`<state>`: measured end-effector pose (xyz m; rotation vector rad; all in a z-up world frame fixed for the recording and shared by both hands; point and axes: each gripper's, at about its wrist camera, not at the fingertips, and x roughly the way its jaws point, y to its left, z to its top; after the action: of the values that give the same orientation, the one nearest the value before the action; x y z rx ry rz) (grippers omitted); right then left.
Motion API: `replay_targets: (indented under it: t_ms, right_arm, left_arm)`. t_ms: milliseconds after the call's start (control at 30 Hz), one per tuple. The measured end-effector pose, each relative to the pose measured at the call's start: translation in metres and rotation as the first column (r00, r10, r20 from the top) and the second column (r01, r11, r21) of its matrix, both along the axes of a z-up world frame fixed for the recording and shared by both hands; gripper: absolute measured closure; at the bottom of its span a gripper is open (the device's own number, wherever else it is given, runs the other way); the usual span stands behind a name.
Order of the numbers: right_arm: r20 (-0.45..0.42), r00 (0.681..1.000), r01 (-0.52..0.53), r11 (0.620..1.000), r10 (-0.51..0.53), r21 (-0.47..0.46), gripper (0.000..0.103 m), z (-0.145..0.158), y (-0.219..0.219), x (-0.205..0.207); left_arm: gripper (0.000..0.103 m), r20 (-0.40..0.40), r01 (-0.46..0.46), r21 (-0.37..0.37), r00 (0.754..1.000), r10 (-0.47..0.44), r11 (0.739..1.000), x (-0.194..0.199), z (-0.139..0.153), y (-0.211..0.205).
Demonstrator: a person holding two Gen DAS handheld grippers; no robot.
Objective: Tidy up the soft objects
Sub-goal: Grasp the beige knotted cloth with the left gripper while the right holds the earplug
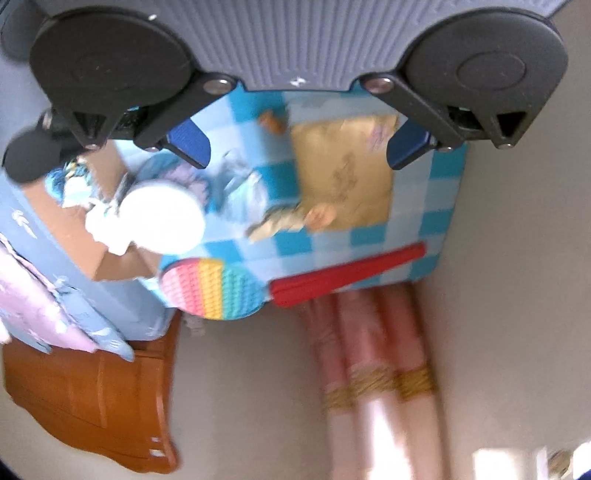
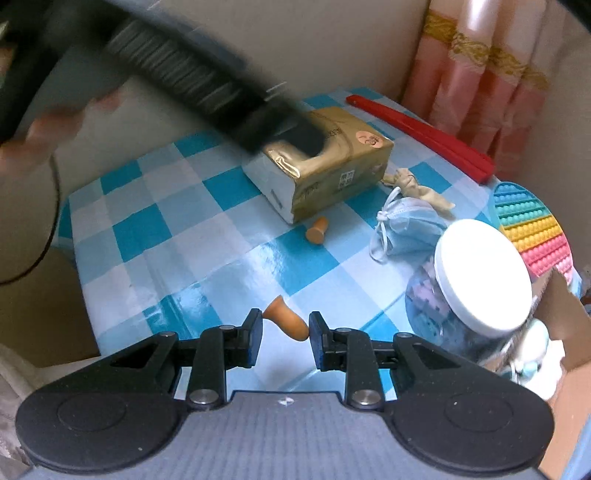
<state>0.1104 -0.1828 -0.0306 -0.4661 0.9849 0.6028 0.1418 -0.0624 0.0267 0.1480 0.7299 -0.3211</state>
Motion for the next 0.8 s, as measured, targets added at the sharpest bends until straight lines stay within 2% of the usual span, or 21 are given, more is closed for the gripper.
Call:
replay_targets:
  t_ms: [67, 200, 367, 533, 633, 700, 800]
  right_arm:
    - [0.005, 1.000, 0.013, 1.000, -0.013, 0.020, 0.072, 0.001, -0.004, -0.004]
    - [0.022, 0.999, 0.033, 0.998, -0.034, 0.046, 0.072, 0.003, -0.010, -0.006]
    - [0.027, 0.997, 0.068, 0.995, -0.070, 0.073, 0.072, 0.001, -0.017, -0.004]
    - [0.018, 0.995, 0.101, 0.990, -0.103, 0.094, 0.071, -0.003, -0.024, -0.001]
    - [0.020, 0.994, 0.108, 0.990, -0.111, 0.094, 0.071, -0.005, -0.025, 0.002]
    - [0.018, 0.993, 0.111, 0.989, -0.113, 0.096, 0.071, -0.006, -0.027, 0.004]
    - [0.018, 0.993, 0.117, 0.988, -0.119, 0.099, 0.071, -0.007, -0.028, 0.007]
  left_arm:
    - [0.002, 0.001, 0.024, -0.001, 1.000, -0.024, 1.000, 0.015, 0.009, -0.012]
    - [0.002, -0.045, 0.036, -0.004, 0.998, -0.036, 0.999, 0.056, 0.020, -0.033]
    - [0.004, -0.160, 0.025, -0.044, 0.987, -0.031, 0.999, 0.120, 0.016, -0.049]
    - [0.008, -0.328, 0.003, -0.011, 0.945, -0.007, 1.000, 0.176, -0.019, -0.063]
    - [0.015, -0.430, -0.046, 0.007, 0.902, 0.044, 0.999, 0.199, -0.047, -0.064]
    - [0.025, -0.471, -0.064, 0.024, 0.879, 0.068, 0.998, 0.209, -0.062, -0.064]
    - [0.028, -0.497, -0.080, 0.031, 0.864, 0.085, 0.996, 0.218, -0.076, -0.064]
